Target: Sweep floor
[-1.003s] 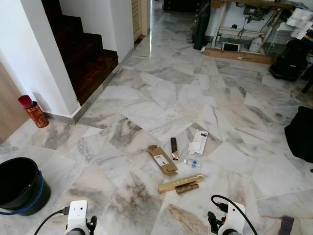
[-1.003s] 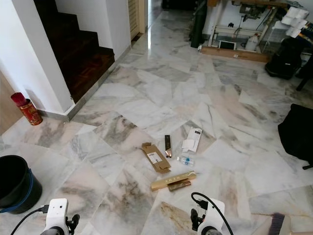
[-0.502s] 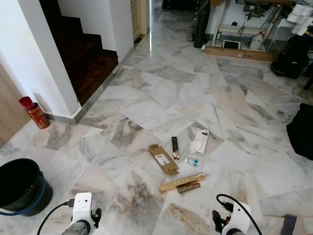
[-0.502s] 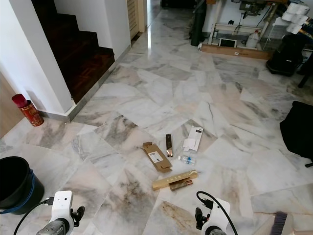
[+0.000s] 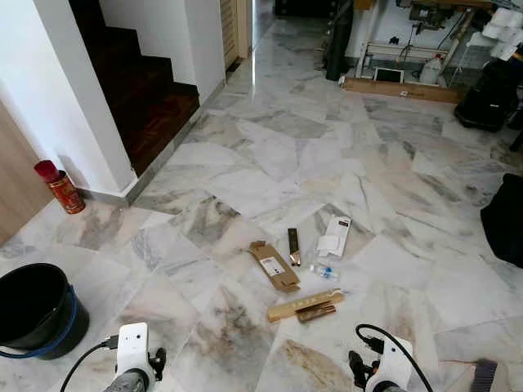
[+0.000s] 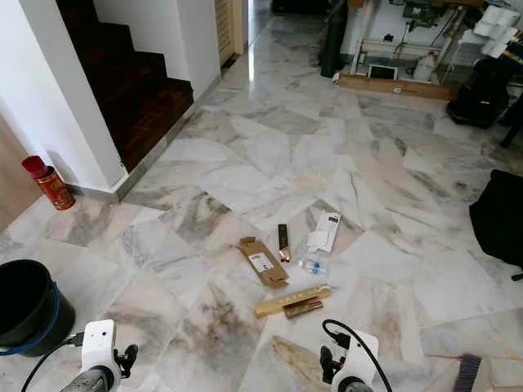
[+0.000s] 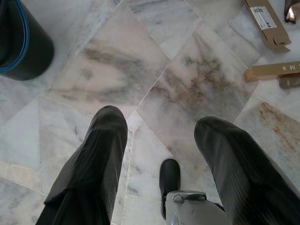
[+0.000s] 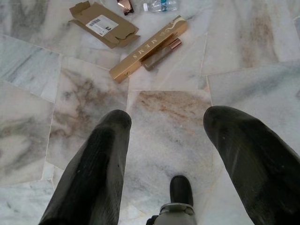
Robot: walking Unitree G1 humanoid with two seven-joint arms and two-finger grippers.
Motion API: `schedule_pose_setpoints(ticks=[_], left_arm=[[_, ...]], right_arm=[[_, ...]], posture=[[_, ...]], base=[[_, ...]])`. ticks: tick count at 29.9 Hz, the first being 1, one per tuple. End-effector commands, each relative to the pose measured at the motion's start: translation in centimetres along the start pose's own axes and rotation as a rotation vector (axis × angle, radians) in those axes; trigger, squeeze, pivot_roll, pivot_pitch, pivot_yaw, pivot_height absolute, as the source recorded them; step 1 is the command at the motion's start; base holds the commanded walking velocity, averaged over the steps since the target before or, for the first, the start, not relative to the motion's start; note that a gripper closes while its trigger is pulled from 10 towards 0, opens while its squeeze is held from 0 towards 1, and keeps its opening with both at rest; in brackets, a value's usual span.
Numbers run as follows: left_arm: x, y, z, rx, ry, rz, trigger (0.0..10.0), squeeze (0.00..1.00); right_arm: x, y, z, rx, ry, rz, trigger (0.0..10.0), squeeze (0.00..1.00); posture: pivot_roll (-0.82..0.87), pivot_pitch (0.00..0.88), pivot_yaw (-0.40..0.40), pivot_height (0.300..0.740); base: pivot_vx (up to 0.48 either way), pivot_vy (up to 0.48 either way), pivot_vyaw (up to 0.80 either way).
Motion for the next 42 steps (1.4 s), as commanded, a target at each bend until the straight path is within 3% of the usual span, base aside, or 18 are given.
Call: schedule_pose_setpoints(ticks=[1, 13, 24, 31, 42], left_arm=[[-0.3, -0.6, 0.2, -0.017, 0.01, 0.0, 10.0, 0.0], [-0.2, -0.4, 0.1, -0.009, 0.013, 0.009, 10.0, 0.0], [-0.4, 0.8, -0.2, 0.011, -0.002, -0.026, 10.0, 0.0], [-0.6, -0.5, 0.2, -0.02, 0.001, -0.035, 10.0, 0.0], [-0.6, -0.4, 0.1, -0.016, 0.008, -0.028, 10.0, 0.0]], right_arm=[[-0.2, 0.4, -0.1, 0.011, 0.008, 0.004, 10.0, 0.0], [0.1, 0.1, 0.0, -0.003, 0.009, 0.023, 10.0, 0.0], [0.3, 0.5, 0.0, 0.016, 0.007, 0.038, 10.0, 0.0], [0.0, 0.2, 0.0, 0.017, 0.016, 0.036, 10.0, 0.0], [-0.1, 0.5, -0.1, 0.026, 0.009, 0.031, 10.0, 0.0]], posture=[[-0.02, 0.0, -0.028, 0.74], [-0.02, 0.0, -0.072, 0.74], [-0.01, 0.0, -0.042, 0.74], [-0.02, 0.0, -0.025, 0.74], [-0.02, 0.0, -0.033, 0.74]], base=[[0.0, 0.0, 0.0], [0.0, 0.0, 0.0], [0.0, 0.0, 0.0], [0.0, 0.0, 0.0], [0.0, 0.0, 0.0]])
Point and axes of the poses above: a point about 5 cm out from each wrist's last joint towards the gripper, its own z axis pointing back from the gripper into the wrist, its own y axis along the axis of the wrist's last joint, x = y × z, the point moved 4 cm from there along -z, pointing out of the wrist towards the gripper, and after that the axes turned 11 degrees about z, right-handed, at the moved point
